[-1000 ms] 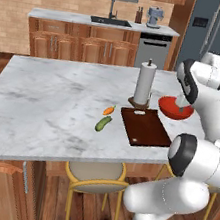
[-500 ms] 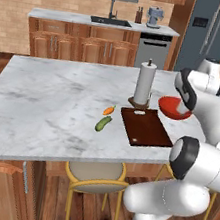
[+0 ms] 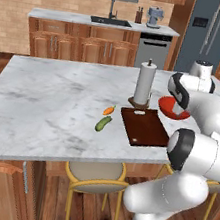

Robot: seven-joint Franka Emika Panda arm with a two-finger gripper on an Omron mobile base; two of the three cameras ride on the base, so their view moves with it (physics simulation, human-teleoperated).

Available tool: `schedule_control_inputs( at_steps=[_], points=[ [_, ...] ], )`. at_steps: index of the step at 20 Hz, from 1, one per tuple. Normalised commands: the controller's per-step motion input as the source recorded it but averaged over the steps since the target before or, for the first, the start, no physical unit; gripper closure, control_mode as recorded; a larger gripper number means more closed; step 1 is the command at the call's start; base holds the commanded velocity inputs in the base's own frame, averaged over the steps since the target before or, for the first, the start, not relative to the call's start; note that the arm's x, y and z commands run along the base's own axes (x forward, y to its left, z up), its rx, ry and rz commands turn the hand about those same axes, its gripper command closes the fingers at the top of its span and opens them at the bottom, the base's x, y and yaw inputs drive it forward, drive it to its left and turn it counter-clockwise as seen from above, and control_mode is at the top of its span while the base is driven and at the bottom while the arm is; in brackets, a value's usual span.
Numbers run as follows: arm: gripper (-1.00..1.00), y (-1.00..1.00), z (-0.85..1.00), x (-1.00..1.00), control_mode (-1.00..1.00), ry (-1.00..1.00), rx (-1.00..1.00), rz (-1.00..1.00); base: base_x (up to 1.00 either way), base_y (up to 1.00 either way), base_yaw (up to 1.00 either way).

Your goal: Place the two vegetables and bowl onto the tray for setting up a vegetable dip station.

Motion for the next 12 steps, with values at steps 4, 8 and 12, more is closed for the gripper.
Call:
schedule_control_inputs(
  at_steps=[4,8,12],
  points=[
    [-1.00,-0.12,-0.08,0.32,-1.00,0.00,0.00,0.00,0.00,0.00,0.00],
    [-1.00,-0.14,-0.09,0.30,-1.00,0.00,0.00,0.00,0.00,0.00,0.00],
    [-1.00,-0.15,-0.09,0.29,-1.00,0.00,0.00,0.00,0.00,0.00,0.00]
  ],
)
